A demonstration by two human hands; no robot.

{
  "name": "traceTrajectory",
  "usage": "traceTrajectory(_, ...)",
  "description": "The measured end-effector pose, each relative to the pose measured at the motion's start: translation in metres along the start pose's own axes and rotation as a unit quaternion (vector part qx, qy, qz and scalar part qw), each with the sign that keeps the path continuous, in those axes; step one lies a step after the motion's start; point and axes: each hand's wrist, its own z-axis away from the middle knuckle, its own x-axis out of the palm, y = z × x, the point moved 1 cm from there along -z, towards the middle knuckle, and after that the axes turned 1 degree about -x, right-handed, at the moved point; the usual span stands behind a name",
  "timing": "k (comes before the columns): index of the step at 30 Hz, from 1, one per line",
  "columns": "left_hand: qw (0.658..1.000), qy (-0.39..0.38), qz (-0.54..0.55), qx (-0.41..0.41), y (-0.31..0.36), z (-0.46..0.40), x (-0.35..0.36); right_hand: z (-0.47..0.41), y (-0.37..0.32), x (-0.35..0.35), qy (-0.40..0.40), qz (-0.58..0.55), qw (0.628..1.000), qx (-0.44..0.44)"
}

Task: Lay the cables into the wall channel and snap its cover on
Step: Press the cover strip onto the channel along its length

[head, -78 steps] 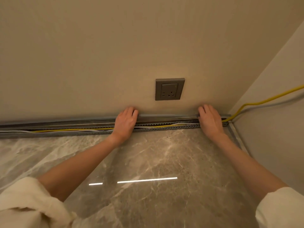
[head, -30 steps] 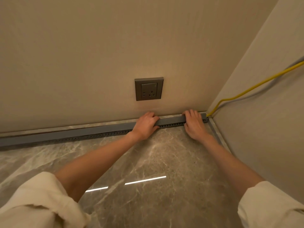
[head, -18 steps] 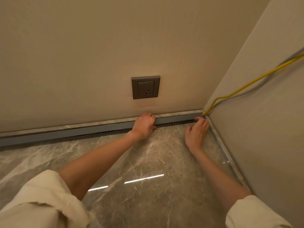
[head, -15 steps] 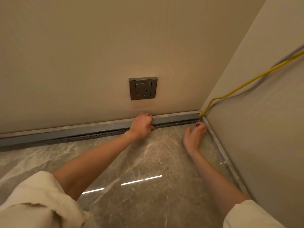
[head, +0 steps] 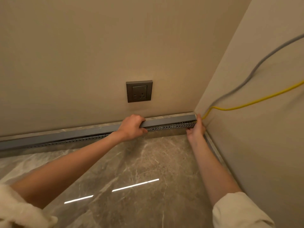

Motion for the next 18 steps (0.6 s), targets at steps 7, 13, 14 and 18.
traceTrajectory(7,1.000,0.020,0.004,0.017,0.005,0.010,-0.009,0.005,-0.010,-0.010,-0.070,-0.128,0.989,0.038)
traceTrajectory(13,1.000,0.009,-0.007,0.024,0.008,0.014,-0.007,0.014,-0.017,-0.012,-0.081,-0.327,0.934,0.116)
traceTrajectory(14,1.000,0.009,-0.006,0.024,0.008,0.015,-0.007,0.013,-0.016,-0.012,-0.082,-0.338,0.930,0.118)
traceTrajectory(18,1.000,-0.008,0.006,0.017,0.010,0.016,-0.007,0.004,-0.014,-0.014,-0.083,-0.374,0.916,0.117)
